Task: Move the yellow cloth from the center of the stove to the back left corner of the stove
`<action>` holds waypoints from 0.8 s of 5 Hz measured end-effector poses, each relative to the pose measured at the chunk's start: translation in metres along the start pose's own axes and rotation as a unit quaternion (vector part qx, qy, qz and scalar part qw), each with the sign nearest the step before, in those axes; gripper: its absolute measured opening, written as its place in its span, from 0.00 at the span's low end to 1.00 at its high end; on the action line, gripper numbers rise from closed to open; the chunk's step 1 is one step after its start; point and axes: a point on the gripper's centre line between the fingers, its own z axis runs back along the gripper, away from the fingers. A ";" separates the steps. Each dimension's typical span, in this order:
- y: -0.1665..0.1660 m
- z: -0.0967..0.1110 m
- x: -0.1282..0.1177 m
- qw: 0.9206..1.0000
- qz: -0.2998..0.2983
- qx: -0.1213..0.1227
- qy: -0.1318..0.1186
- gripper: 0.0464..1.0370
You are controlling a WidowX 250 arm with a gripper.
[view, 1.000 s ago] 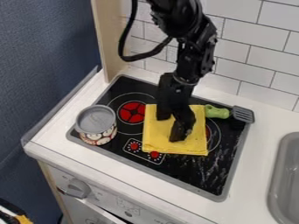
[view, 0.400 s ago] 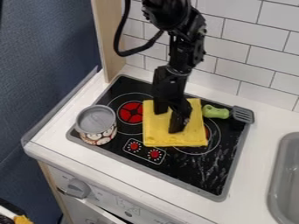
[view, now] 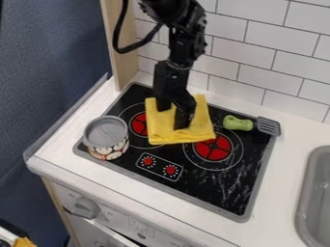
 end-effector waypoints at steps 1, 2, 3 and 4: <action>-0.029 -0.002 0.001 0.999 0.032 -0.009 0.007 0.96; -0.050 -0.002 0.004 0.998 0.060 -0.019 0.007 0.96; -0.064 -0.004 0.009 0.996 0.083 -0.021 0.004 0.96; -0.067 -0.004 0.011 0.996 0.090 -0.021 0.005 0.96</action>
